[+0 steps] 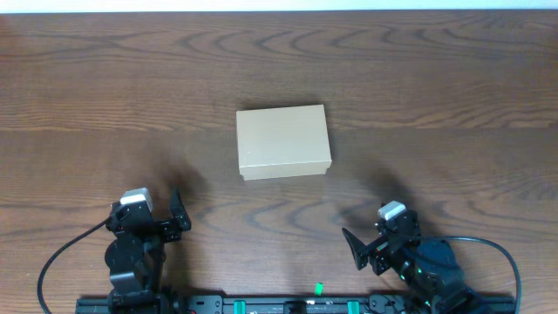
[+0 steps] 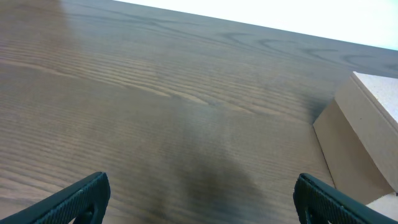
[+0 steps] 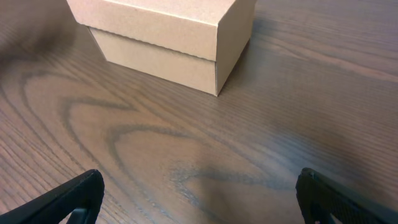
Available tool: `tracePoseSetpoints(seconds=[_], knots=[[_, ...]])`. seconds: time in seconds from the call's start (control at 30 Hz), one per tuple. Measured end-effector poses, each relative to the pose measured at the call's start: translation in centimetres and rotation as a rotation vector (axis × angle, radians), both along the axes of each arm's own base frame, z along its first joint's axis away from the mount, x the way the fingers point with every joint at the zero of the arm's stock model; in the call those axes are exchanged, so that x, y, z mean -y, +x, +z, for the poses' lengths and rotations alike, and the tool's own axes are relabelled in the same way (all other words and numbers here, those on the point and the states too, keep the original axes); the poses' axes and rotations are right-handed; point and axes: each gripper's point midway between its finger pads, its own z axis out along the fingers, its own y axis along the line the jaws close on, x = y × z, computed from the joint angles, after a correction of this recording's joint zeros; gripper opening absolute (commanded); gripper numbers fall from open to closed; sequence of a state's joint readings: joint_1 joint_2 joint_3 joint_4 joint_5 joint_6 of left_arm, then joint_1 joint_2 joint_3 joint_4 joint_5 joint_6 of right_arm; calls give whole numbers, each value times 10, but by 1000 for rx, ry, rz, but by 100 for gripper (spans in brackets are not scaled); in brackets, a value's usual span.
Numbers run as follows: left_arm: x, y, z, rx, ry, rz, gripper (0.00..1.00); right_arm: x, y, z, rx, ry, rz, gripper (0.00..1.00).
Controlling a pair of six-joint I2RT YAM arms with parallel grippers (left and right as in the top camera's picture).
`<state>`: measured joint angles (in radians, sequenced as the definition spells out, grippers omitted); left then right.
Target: Pack container
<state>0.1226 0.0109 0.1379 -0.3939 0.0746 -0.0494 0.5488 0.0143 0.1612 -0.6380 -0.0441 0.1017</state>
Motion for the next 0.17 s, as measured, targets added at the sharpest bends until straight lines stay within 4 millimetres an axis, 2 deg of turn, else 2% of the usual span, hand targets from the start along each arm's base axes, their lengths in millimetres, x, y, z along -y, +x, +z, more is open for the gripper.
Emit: tracePoseSetpoints(seconds=[0.17], knots=[[0,0,0,0,0,0,95,0,0,0,0,0,0,99]])
